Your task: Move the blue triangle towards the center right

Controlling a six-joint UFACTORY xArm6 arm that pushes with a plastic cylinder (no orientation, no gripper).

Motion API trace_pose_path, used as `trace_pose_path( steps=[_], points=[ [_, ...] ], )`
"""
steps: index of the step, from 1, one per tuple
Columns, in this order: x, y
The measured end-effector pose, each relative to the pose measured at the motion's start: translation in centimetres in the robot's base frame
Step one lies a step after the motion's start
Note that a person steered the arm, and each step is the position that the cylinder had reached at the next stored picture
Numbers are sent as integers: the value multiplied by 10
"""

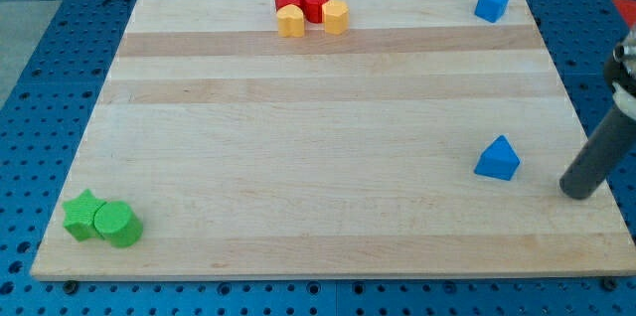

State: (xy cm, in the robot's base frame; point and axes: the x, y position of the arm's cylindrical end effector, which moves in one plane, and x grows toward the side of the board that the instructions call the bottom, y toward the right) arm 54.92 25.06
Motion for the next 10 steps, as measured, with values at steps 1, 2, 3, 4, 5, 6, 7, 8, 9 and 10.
trace_pose_path(
  steps=[1, 2, 3, 4, 5, 6, 7, 8, 9, 10],
  points=[
    [-11, -30],
    [-45, -46],
    [-73, -56],
    [-56, -56],
    [-10, -56],
    [22, -61],
    [11, -84],
    [-28, -96],
    [-68, -101],
    [-100, -101]
  ],
)
